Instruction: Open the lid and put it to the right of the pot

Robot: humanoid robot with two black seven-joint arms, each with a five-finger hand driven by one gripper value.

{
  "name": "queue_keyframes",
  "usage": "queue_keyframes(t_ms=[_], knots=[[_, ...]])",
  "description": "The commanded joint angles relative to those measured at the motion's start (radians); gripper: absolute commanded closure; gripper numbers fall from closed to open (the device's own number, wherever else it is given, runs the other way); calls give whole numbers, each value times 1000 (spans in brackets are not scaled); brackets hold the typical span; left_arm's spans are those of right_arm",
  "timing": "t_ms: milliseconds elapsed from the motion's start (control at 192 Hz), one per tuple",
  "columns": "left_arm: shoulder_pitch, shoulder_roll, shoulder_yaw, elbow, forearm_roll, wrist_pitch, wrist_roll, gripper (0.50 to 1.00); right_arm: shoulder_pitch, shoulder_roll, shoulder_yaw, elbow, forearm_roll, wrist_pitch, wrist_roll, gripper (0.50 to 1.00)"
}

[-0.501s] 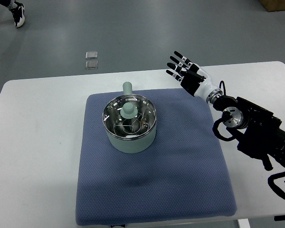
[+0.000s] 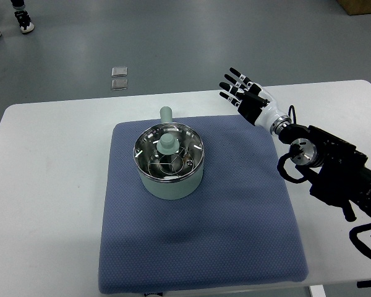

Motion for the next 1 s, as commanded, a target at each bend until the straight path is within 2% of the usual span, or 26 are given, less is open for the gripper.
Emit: queue_keyframes(t_ms=[0,225,303,533,637,689,695,726,898,997], knots=[[0,0,-1,0,0,0,0,500,9,-1,-8,2,-43,-5,11,523],[0,0,-3,-2,0,-2,0,500,69,-4,-14,9,-230,-38,120,523],[0,0,-3,-2,0,-2,0,500,95,-4,-36,12,-371,-32,144,523],[0,0,-3,0,0,-2,0,500,253,0,-194,32,-897,-34,318,525],[0,0,-3,-2,0,-2,0,500,354,8,-341,38,-1035,-34,318,525],[0,0,-3,-2,0,-2,0,500,354,8,-341,38,-1035,-34,318,525],[0,0,-3,0,0,-2,0,500,406,13,-440,40,-1072,-32,318,525],[0,0,-3,0,0,-2,0,500,443,17,-504,40,-1091,-32,318,525],[0,0,-3,0,0,-2,0,500,590,34,-812,40,-1104,-34,318,525],[-1,0,-3,0,0,-2,0,500,650,34,-893,57,-1106,-32,318,525]])
